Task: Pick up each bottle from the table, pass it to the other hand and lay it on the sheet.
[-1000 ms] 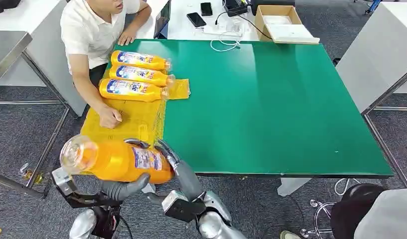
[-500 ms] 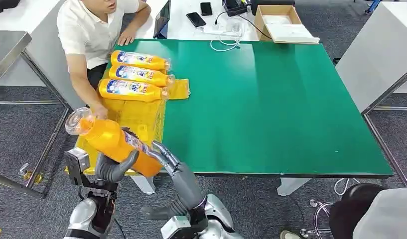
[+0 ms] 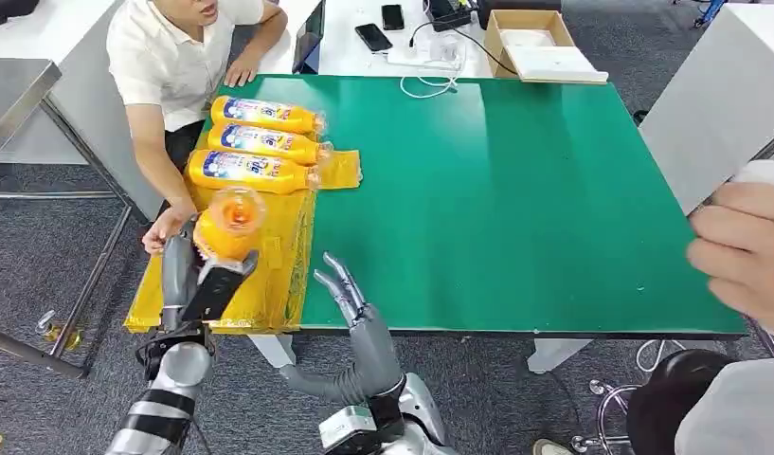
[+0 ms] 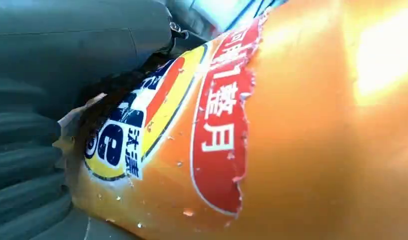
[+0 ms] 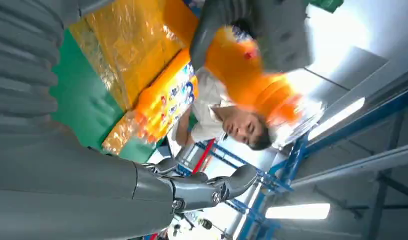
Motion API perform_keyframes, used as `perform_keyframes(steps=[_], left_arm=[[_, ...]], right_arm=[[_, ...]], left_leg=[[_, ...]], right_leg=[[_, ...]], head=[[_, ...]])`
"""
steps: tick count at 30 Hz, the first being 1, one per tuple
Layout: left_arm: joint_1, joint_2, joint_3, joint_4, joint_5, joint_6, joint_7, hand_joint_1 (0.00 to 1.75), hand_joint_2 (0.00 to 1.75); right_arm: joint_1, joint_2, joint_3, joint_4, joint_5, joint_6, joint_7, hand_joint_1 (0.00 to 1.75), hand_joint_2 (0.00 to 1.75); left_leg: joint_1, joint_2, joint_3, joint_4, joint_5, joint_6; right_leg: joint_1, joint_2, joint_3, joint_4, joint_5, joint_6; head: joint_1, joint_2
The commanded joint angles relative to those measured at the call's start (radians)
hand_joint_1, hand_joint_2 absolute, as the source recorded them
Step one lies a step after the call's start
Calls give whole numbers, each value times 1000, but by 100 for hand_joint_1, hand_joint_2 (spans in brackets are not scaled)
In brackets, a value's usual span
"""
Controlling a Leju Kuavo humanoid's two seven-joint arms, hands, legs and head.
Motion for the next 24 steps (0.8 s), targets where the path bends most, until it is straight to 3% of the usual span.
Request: perform_keyframes(steps=[1, 3, 10, 19, 24], left_arm=[[-209, 58, -70, 433, -297, 16, 125, 175, 175], [-249, 55, -74, 529, -354, 4, 149, 175, 175], [-249, 55, -74, 529, -354, 4, 149, 175, 175], [-420, 20, -143, 857, -567, -158, 328, 175, 175], [-454, 11, -154, 911, -608, -216, 405, 175, 175]], right_arm=[[-10, -1, 47, 40, -36, 77, 3, 0, 175], [-17, 2, 57, 46, -38, 83, 3, 0, 175], [-17, 2, 57, 46, -38, 83, 3, 0, 175], [-44, 24, 49, 99, -54, 107, 3, 0, 175], [-56, 35, 46, 126, -48, 100, 3, 0, 175]], left_leg=[[0, 0, 3, -1, 0, -1], [0, 0, 5, -2, 0, -1], [1, 2, 5, -1, -1, -1], [1, 1, 4, -1, 0, -1], [0, 4, 9, -1, 0, -1]], right_leg=[[0, -1, 3, -1, -1, -1], [0, -2, 5, -1, -1, -2], [1, 0, 4, 0, -2, -2], [1, 0, 4, 0, 0, -2], [0, 2, 7, 0, 0, -2]], head=[[0, 0], [0, 0], [0, 0], [0, 0], [0, 0]])
